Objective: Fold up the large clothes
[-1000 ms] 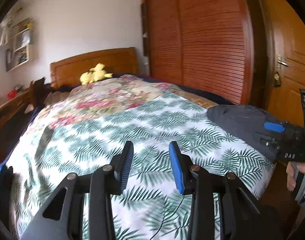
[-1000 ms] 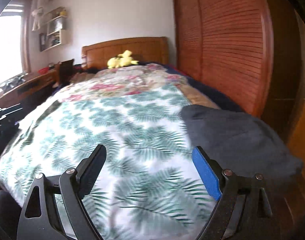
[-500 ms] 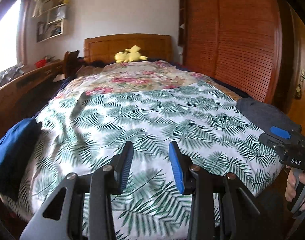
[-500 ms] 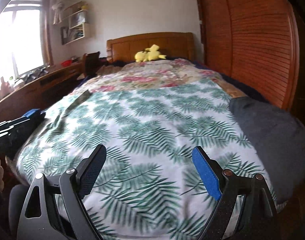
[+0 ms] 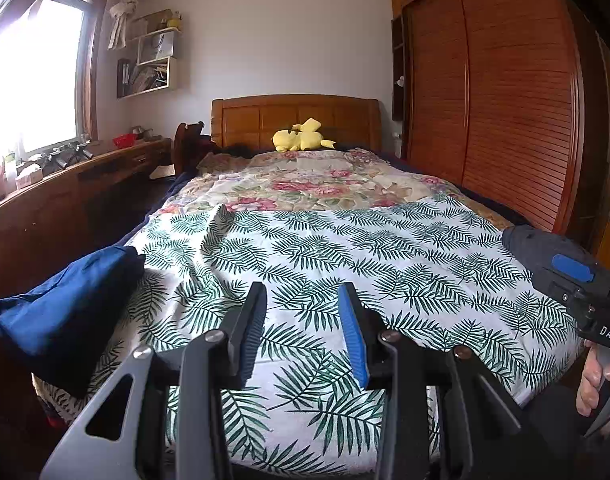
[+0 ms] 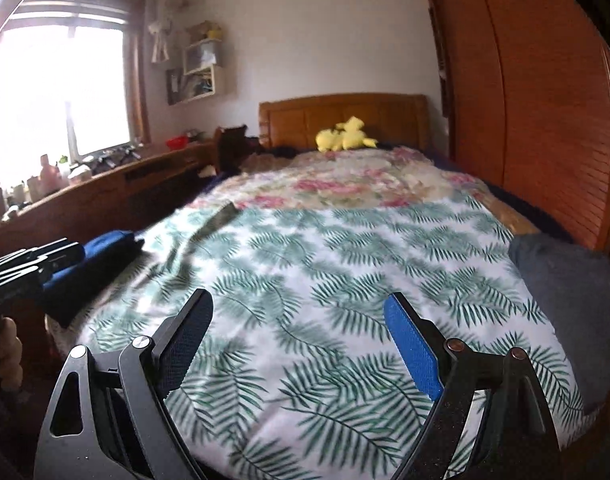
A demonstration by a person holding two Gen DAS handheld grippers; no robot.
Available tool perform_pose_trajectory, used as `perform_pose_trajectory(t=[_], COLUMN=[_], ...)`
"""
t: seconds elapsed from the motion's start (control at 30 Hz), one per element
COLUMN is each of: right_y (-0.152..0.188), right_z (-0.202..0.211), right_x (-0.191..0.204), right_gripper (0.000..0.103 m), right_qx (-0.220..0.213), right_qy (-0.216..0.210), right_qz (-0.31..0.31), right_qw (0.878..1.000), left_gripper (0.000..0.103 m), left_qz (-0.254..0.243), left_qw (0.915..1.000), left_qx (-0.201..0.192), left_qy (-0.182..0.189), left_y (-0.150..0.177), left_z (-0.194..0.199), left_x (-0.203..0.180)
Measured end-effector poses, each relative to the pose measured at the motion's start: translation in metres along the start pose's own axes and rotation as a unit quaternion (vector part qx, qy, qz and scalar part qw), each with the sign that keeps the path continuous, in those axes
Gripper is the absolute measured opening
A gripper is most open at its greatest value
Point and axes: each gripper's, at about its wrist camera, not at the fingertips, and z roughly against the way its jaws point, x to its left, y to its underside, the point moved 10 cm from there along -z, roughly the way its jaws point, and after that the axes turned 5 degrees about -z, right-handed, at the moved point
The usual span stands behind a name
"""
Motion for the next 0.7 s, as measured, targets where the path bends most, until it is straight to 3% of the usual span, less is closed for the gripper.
perform_pose_trajectory(t=[0.7], right_y=[-0.002], right_z=[0.004], right_x=[0.013], right_gripper=[0.089], right_qx=[-0.017], right_qy=[0.004], right_qz=[0.009], right_qw=[1.000], left_gripper=[0.037], left_qz=[0.004], left_qw=[1.0000], left_qx=[-0.003], left_qy=[0.008], left_y=[0.004], left_z=[0.005], left_x=[-0.007])
